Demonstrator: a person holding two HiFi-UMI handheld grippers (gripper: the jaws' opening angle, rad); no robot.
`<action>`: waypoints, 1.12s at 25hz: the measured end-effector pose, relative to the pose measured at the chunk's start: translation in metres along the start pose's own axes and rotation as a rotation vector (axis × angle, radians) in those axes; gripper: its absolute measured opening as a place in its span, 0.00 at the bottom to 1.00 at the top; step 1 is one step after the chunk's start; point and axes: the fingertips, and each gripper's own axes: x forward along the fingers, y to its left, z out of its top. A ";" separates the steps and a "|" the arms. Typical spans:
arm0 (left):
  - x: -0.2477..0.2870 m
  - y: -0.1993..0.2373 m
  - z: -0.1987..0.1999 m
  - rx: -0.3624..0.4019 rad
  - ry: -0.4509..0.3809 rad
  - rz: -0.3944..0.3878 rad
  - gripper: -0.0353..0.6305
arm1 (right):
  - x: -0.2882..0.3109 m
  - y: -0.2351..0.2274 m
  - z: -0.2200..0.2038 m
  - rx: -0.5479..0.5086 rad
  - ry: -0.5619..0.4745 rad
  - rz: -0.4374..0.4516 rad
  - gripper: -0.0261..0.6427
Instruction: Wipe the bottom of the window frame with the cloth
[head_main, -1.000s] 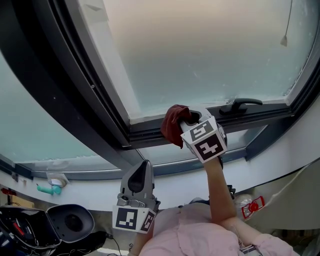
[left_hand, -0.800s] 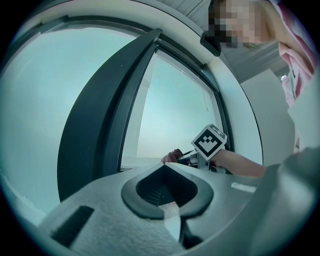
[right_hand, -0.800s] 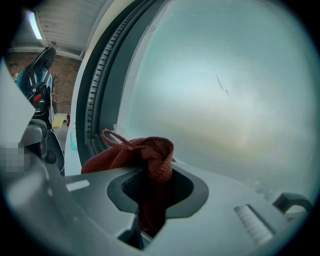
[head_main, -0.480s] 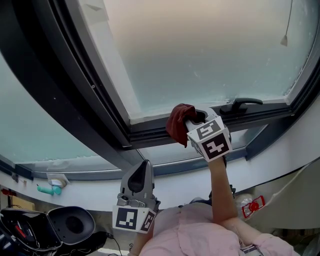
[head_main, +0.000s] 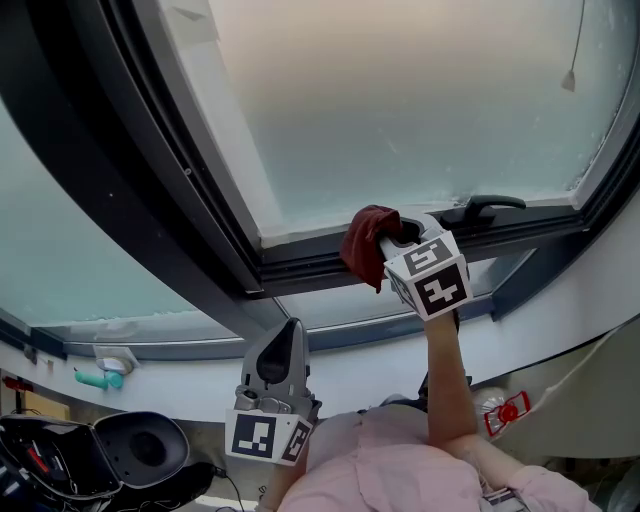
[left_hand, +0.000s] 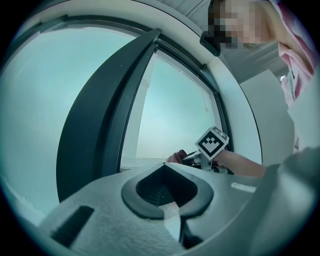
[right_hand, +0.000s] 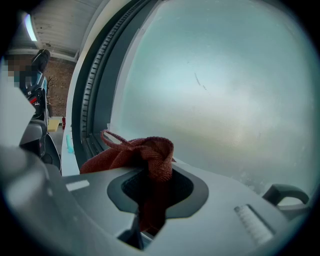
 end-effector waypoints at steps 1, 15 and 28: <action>0.000 0.000 0.000 0.000 0.000 0.000 0.05 | -0.001 -0.002 -0.001 0.002 0.001 -0.004 0.15; -0.003 0.002 -0.001 0.000 0.002 0.010 0.05 | -0.013 -0.031 -0.014 0.042 0.006 -0.063 0.15; -0.007 0.007 0.000 -0.011 -0.005 0.028 0.05 | -0.019 -0.042 -0.019 0.051 0.013 -0.090 0.15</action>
